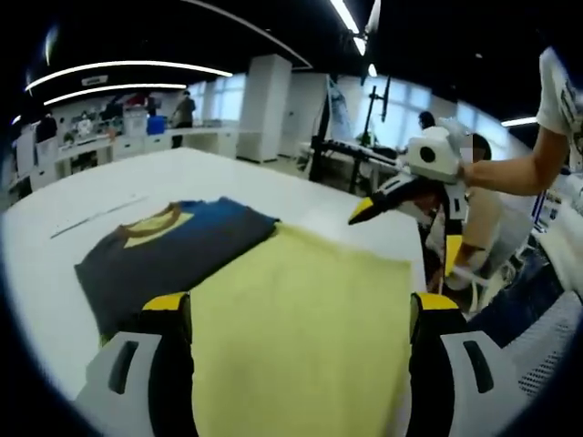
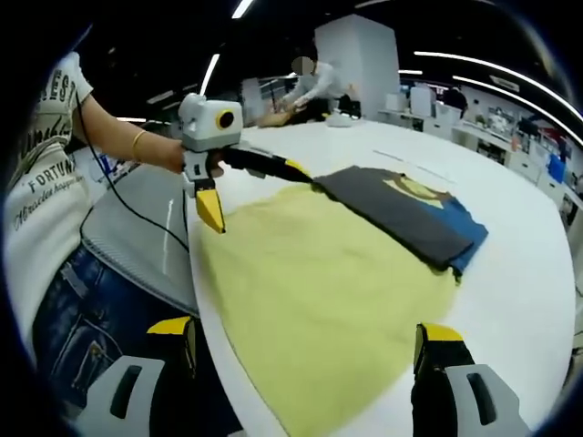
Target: Fold the garment on the visible template until the final outline fits inside the template.
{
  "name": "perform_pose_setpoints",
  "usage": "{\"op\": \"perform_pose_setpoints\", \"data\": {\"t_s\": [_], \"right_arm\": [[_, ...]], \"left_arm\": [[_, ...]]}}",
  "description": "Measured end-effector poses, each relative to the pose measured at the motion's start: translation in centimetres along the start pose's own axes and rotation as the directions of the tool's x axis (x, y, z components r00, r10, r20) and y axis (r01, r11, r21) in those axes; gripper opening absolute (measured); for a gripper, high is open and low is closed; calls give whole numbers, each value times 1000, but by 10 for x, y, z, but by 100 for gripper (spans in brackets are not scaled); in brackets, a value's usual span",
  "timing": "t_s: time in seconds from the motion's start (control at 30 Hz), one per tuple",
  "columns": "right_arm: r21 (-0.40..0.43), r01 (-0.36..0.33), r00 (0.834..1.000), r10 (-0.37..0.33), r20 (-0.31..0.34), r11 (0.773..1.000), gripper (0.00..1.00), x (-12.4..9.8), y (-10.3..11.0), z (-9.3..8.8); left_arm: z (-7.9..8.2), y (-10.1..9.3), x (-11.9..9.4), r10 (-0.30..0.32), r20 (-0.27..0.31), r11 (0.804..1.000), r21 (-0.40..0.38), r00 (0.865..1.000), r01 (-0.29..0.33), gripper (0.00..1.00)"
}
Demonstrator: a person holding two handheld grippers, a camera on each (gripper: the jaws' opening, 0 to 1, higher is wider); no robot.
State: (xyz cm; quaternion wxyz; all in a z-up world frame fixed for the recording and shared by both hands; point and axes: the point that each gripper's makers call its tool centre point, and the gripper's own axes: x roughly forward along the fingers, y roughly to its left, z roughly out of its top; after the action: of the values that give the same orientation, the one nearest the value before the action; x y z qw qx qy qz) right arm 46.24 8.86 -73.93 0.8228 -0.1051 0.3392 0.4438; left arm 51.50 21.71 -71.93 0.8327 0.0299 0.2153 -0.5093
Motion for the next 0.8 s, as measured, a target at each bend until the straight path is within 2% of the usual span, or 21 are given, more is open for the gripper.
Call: {"op": "perform_pose_setpoints", "data": {"t_s": [0.13, 0.27, 0.4, 0.53, 0.7, 0.8], "right_arm": [[-11, -9, 1000, 8, -20, 1000, 99, 2, 3, -5], [-23, -13, 999, 12, -44, 1000, 97, 1, 5, -11], [-32, -2, 998, 0, -60, 999, 93, 0, 3, -16], [-47, -1, 997, -3, -81, 999, 88, -2, 4, -22], [-67, -2, 993, -6, -118, 998, 82, -5, 6, -34], [-78, 4, 991, -14, -130, 997, 76, -7, 6, -39]], "left_arm": [[-7, -2, -12, 8, -4, 1000, -7, 1000, -8, 93], [-21, -6, -23, 10, -51, 1000, 18, 999, -9, 87], [-35, -12, -32, 2, -78, 1000, 8, 997, -2, 80], [-50, -20, -41, -8, -133, 999, 32, 991, 12, 76], [-62, -25, -51, 1, -171, 999, 38, 985, 5, 73], [-72, -28, -59, 8, -212, 998, 69, 977, 7, 70]]}}
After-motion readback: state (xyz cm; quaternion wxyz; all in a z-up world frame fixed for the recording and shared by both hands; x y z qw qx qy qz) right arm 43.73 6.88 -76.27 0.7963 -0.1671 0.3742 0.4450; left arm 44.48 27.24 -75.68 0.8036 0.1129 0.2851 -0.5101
